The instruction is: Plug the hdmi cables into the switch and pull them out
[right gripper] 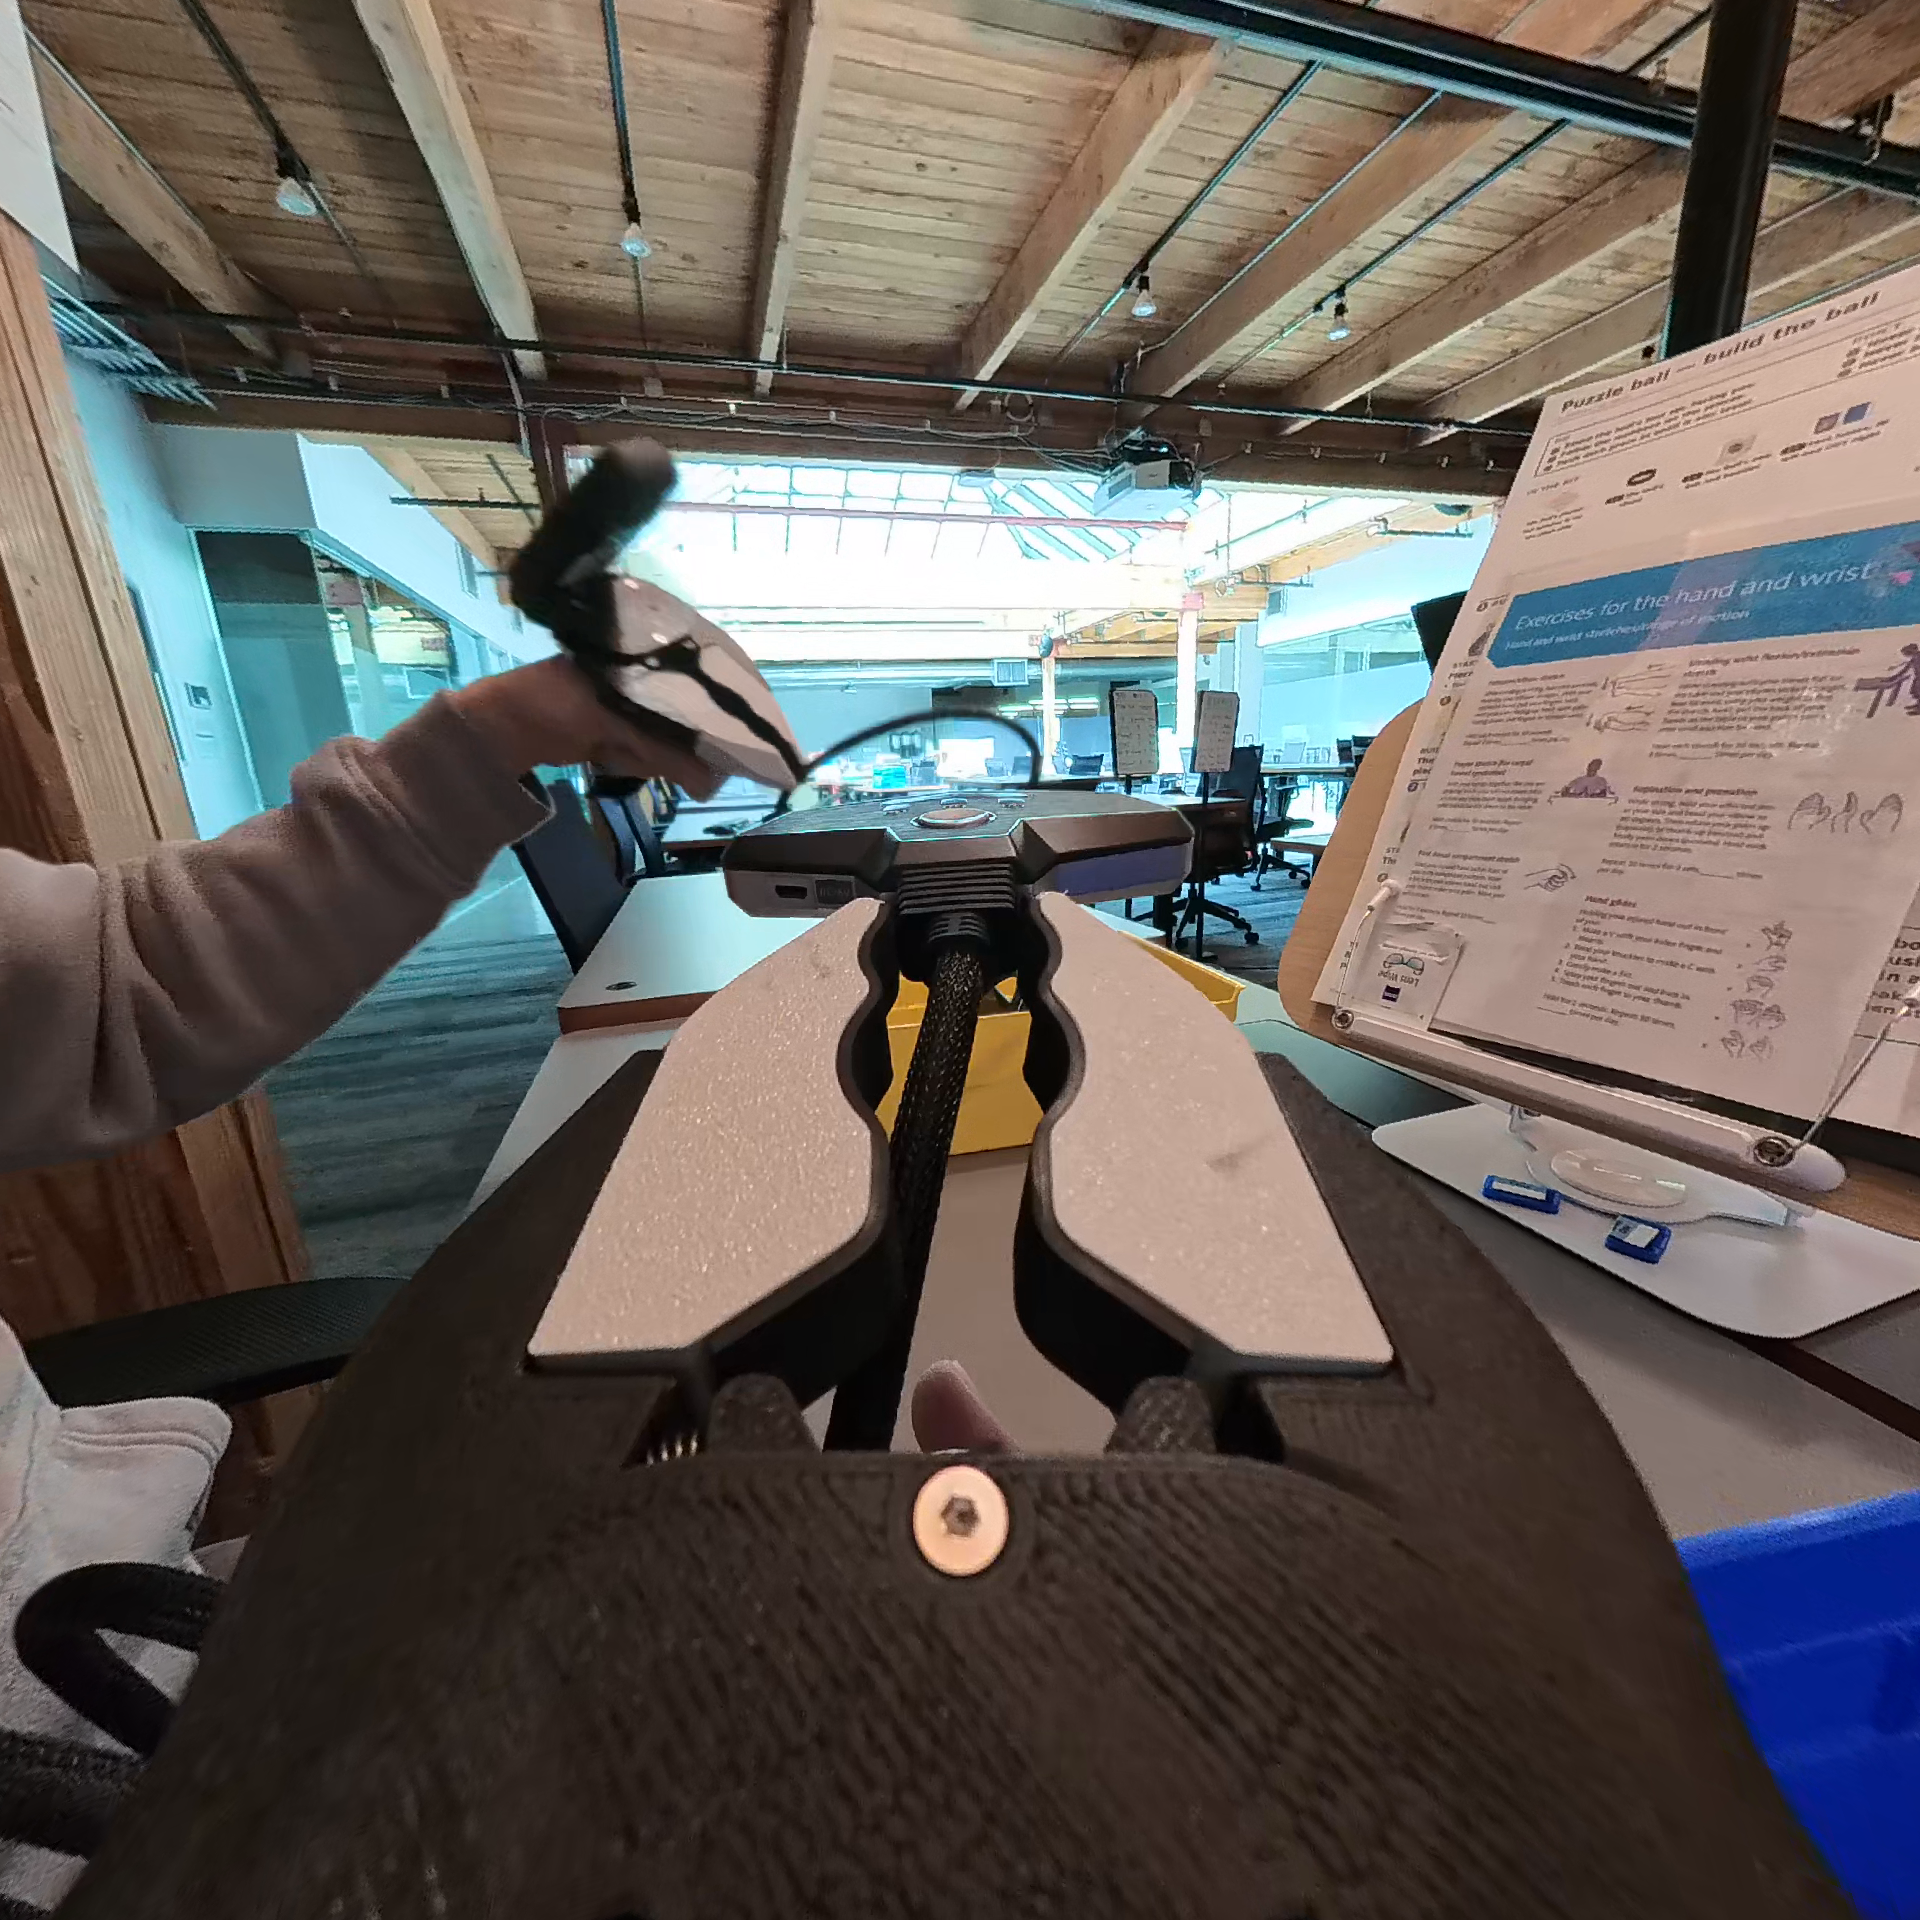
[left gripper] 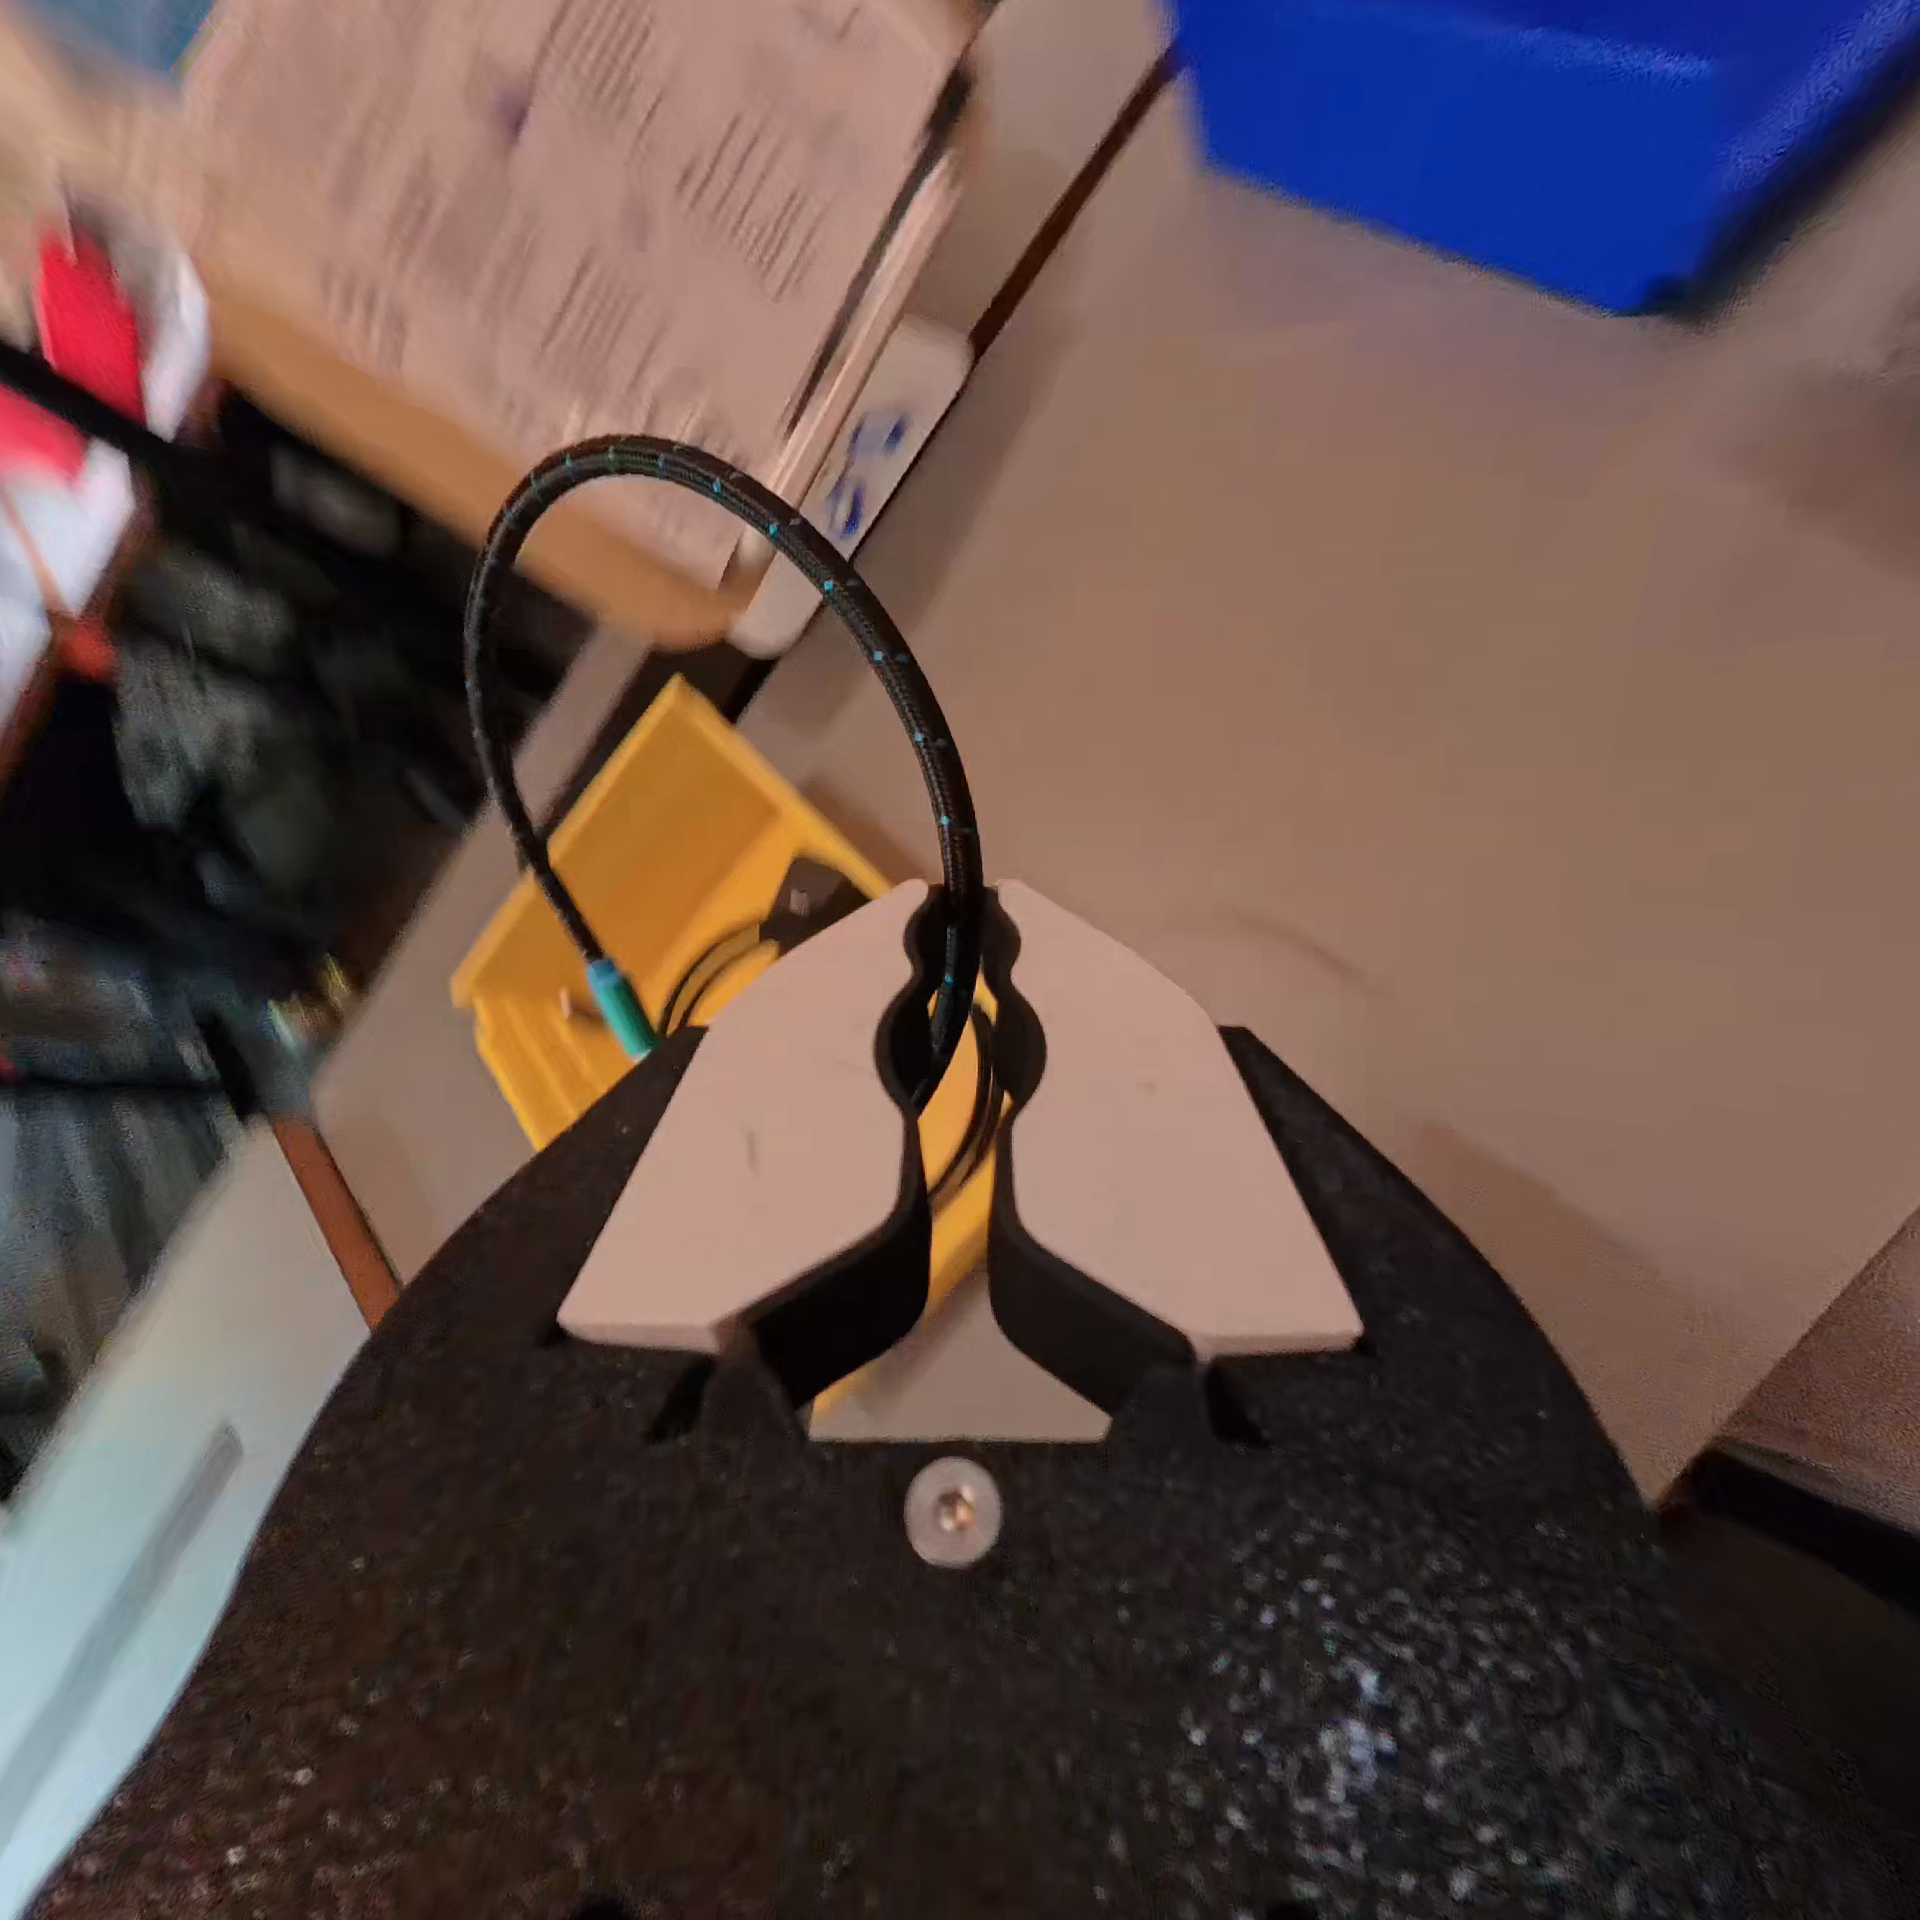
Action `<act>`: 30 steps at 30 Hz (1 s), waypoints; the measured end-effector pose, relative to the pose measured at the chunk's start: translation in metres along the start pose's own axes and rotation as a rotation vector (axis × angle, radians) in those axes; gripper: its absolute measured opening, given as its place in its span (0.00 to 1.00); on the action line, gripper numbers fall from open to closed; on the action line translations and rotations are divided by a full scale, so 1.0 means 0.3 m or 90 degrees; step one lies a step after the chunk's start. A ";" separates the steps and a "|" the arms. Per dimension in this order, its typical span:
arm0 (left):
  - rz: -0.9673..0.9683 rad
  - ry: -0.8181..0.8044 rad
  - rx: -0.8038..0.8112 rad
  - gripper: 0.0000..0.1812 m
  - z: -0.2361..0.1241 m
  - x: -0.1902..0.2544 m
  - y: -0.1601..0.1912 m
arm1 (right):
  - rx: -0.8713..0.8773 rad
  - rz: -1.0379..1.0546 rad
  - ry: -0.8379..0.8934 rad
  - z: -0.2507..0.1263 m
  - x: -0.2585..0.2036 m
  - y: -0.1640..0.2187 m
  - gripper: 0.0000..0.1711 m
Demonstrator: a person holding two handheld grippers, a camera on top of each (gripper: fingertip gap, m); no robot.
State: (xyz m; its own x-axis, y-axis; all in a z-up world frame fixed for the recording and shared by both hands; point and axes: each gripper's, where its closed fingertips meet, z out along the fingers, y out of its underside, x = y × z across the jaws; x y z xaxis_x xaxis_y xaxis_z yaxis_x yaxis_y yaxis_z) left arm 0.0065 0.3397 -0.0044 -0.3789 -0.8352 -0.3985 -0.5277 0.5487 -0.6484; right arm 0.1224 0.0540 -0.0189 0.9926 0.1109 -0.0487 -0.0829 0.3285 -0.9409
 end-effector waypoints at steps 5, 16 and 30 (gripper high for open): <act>0.359 0.105 0.075 0.03 0.076 0.375 -0.054 | 0.026 -0.006 0.017 -0.028 0.015 -0.039 0.13; 0.496 0.307 0.063 0.04 0.381 0.823 0.318 | 0.025 -0.009 0.035 -0.051 0.023 -0.044 0.13; -0.294 0.197 -0.001 0.26 0.514 0.576 0.300 | 0.004 -0.003 0.019 -0.016 0.013 -0.001 0.13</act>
State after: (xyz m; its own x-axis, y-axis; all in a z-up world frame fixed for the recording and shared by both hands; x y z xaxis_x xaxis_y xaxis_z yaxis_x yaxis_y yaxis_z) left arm 0.0107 0.2393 -0.2316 -0.3135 -0.9398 0.1360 -0.6925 0.1283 -0.7099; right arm 0.1267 0.0498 -0.0205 0.9952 0.0820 -0.0540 -0.0786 0.3343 -0.9392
